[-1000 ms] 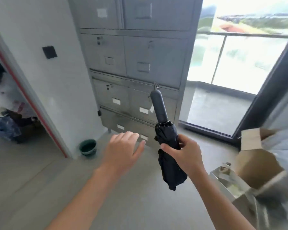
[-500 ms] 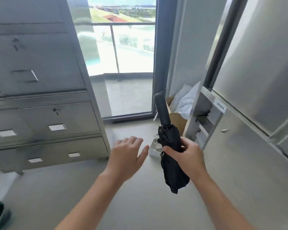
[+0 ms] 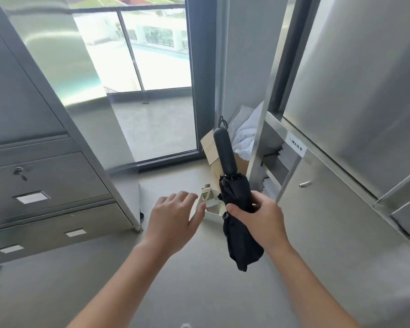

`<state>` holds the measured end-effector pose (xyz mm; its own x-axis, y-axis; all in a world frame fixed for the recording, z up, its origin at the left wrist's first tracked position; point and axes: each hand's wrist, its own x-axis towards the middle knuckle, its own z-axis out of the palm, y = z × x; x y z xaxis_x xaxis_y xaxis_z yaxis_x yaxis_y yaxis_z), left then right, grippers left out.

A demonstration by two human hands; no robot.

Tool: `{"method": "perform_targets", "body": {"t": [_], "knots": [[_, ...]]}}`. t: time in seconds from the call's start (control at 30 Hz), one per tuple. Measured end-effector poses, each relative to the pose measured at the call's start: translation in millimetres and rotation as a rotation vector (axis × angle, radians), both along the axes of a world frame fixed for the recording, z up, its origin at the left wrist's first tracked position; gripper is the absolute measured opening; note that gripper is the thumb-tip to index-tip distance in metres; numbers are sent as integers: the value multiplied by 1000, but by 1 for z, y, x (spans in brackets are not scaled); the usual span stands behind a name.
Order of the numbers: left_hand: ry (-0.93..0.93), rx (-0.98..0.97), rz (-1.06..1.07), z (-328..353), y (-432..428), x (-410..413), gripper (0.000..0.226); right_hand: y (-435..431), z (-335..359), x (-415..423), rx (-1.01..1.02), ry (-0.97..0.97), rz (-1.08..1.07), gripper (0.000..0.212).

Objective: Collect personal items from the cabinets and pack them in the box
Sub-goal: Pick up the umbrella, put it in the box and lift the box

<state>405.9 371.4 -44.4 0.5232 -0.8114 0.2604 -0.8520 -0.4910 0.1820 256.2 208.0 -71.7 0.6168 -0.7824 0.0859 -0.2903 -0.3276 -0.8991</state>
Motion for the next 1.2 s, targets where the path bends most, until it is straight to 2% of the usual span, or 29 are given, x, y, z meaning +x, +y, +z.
{"method": "perform_targets", "body": {"t": [0.37,0.63,1.0,1.2], "knots": [[104,1,-38,-44,-129,167,45,-111,-26,156,49,68,-36,35],[149,69,-103,-64,-231,257,45,-202,-47,241,130,120,-75,31],[305,259,71,-173,-331,357,57,-332,-179,369,274,243,-18,33],[415,307,88,-265,-361,411,37,-362,-278,413,371,350,-40,41]]}}
